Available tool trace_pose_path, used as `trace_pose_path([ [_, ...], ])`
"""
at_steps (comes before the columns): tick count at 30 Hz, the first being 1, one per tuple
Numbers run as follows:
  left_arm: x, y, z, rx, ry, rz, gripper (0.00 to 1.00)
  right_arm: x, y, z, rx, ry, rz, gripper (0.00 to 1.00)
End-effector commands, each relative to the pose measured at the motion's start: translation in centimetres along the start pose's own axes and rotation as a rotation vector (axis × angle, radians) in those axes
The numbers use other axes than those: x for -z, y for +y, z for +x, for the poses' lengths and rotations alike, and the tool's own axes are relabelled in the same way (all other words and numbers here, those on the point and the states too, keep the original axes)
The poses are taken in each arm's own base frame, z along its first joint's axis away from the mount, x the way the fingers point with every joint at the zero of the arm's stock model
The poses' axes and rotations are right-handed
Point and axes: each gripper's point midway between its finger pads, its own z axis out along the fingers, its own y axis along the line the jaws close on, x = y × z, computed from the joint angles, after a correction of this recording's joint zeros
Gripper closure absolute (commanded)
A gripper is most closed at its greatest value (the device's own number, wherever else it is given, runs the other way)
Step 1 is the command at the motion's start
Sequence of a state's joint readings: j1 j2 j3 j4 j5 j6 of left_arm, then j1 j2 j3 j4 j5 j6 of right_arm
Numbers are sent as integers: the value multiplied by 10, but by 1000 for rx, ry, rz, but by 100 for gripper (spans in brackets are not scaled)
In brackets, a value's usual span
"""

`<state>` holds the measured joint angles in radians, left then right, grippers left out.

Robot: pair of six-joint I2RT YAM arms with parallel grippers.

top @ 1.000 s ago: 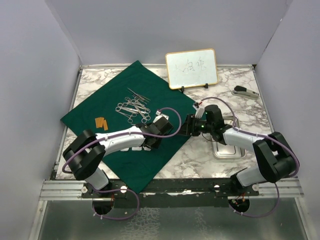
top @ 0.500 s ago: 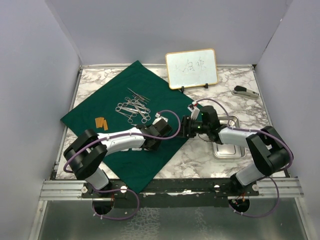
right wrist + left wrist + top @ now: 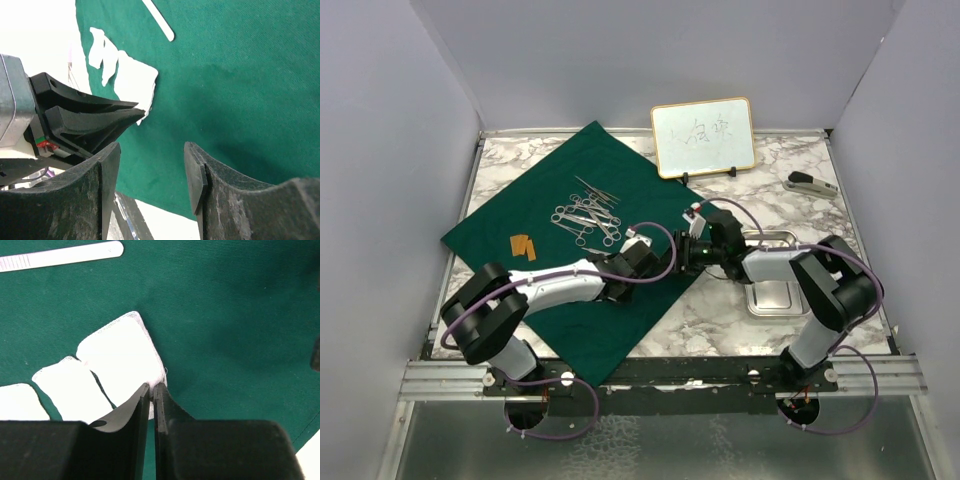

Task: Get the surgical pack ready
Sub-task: Pick up the medical item from the surgical kit.

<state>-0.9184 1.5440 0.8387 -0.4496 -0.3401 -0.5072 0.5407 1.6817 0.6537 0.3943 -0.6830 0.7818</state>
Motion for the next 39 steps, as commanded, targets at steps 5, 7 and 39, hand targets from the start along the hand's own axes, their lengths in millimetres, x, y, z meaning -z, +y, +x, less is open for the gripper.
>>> trace_pose_path([
  [5, 10, -2, -8, 72, -56, 53, 98, -21, 17, -18, 11, -15, -65, 41],
  [7, 11, -1, -10, 86, -66, 64, 100, -27, 18, -18, 2, 3, -79, 40],
  [39, 20, 6, -5, 121, -100, 97, 100, -90, 4, 35, -257, 139, 37, 47],
])
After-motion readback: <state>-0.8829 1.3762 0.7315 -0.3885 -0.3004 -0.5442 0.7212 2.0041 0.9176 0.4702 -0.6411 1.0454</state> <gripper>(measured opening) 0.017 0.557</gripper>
